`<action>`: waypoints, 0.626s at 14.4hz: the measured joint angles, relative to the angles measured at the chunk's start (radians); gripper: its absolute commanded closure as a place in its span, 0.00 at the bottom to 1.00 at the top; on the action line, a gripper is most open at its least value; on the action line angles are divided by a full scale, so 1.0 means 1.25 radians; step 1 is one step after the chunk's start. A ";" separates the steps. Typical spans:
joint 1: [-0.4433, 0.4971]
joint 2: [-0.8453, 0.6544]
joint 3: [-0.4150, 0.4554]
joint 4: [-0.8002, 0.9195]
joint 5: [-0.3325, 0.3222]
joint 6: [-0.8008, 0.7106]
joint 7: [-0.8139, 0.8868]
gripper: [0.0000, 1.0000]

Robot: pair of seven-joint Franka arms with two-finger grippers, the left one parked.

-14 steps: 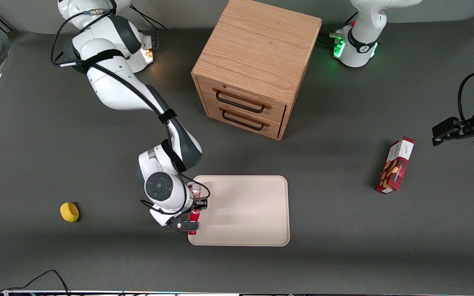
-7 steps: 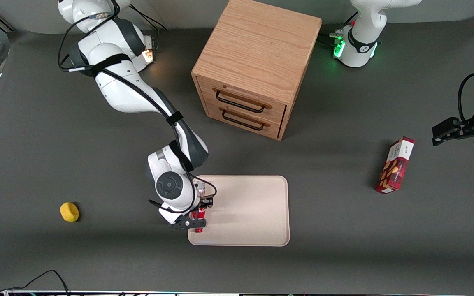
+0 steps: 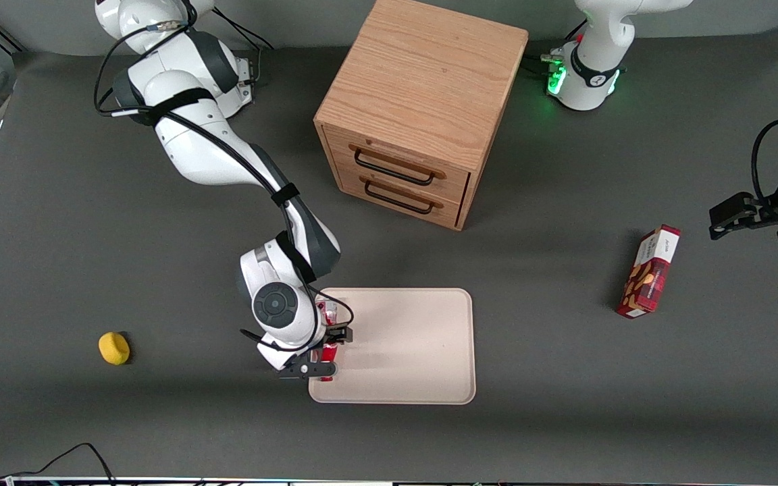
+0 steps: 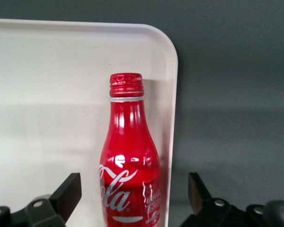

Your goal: Place coke bottle on tray

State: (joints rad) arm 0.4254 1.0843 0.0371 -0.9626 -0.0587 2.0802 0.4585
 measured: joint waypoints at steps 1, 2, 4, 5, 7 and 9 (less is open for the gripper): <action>0.000 0.000 0.000 0.001 0.000 0.000 0.001 0.00; 0.000 0.000 0.000 0.003 0.000 0.000 0.002 0.00; 0.000 -0.001 0.000 0.009 0.000 0.000 0.004 0.00; 0.000 -0.006 -0.001 0.008 0.000 -0.004 0.006 0.00; -0.002 -0.032 -0.003 -0.006 0.001 -0.043 0.008 0.00; -0.025 -0.149 -0.006 -0.114 0.001 -0.108 0.008 0.00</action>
State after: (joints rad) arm 0.3937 0.8974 0.0297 -1.1055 -0.0571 1.9446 0.4684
